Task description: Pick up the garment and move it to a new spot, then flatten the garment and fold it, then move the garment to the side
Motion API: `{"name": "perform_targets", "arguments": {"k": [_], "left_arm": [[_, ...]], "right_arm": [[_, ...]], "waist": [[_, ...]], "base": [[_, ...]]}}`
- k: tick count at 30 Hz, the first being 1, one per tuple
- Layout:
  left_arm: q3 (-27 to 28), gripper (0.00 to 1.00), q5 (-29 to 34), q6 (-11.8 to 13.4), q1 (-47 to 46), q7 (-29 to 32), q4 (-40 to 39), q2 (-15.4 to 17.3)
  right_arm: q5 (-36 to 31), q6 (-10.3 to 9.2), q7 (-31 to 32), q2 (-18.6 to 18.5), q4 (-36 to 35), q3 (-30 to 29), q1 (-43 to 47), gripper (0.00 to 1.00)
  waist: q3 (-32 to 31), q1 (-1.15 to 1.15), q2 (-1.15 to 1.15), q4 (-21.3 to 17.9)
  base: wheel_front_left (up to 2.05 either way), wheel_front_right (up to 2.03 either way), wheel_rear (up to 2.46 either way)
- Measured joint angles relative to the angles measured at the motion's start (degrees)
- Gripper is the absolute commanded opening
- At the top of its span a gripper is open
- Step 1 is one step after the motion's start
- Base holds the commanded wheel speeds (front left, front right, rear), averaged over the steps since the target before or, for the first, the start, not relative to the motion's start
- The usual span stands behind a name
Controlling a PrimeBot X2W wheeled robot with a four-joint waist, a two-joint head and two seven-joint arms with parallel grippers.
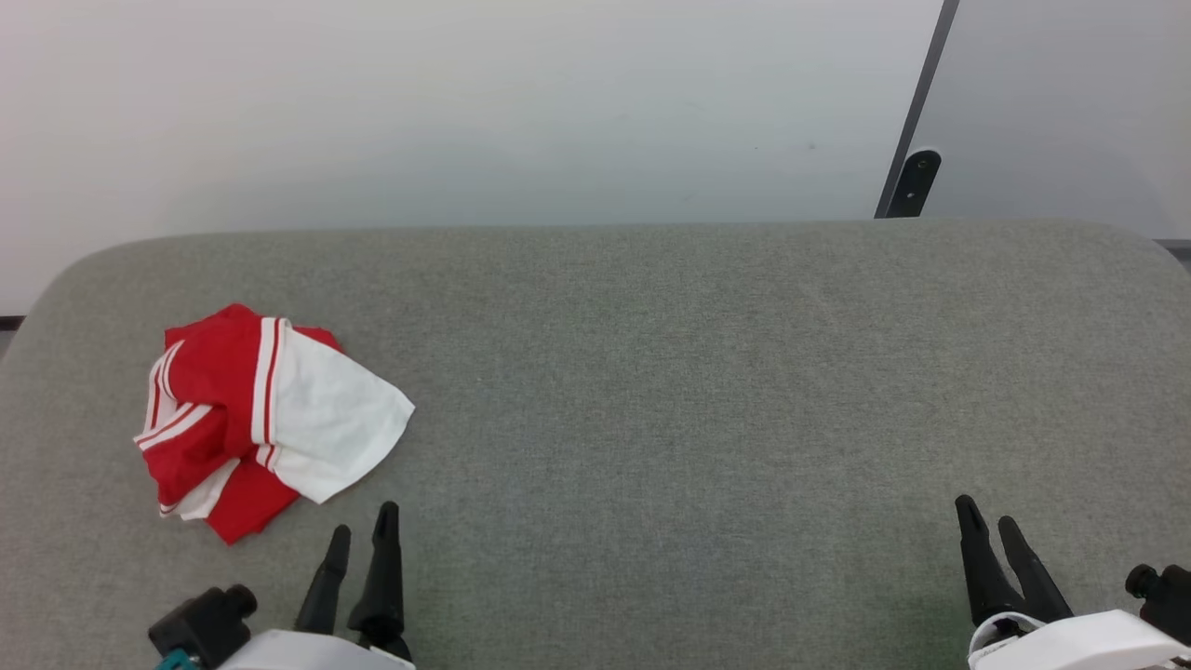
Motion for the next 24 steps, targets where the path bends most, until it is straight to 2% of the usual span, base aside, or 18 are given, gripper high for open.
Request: {"name": "perform_targets", "arguments": {"k": [12, 24], "left_arm": [[-2.45, 1.0, 10.25, 1.88, 0.83, -1.97, 0.01, 1.21], [-3.61, 1.0, 16.92, 3.72, 1.5, -3.9, -1.38, 1.93]], "right_arm": [[-10.38, 0.0, -1.22, 0.44, -1.2, 0.24, 0.74, 1.0], [-17.8, 0.0, -2.37, 0.62, -2.12, 0.59, 1.97, 1.0]], "waist": [[0.17, 0.0, 0.0, 0.02], [-0.06, 0.0, 0.0, 0.05]], "base": [[0.0, 0.0, 0.0], [0.0, 0.0, 0.0]]}}
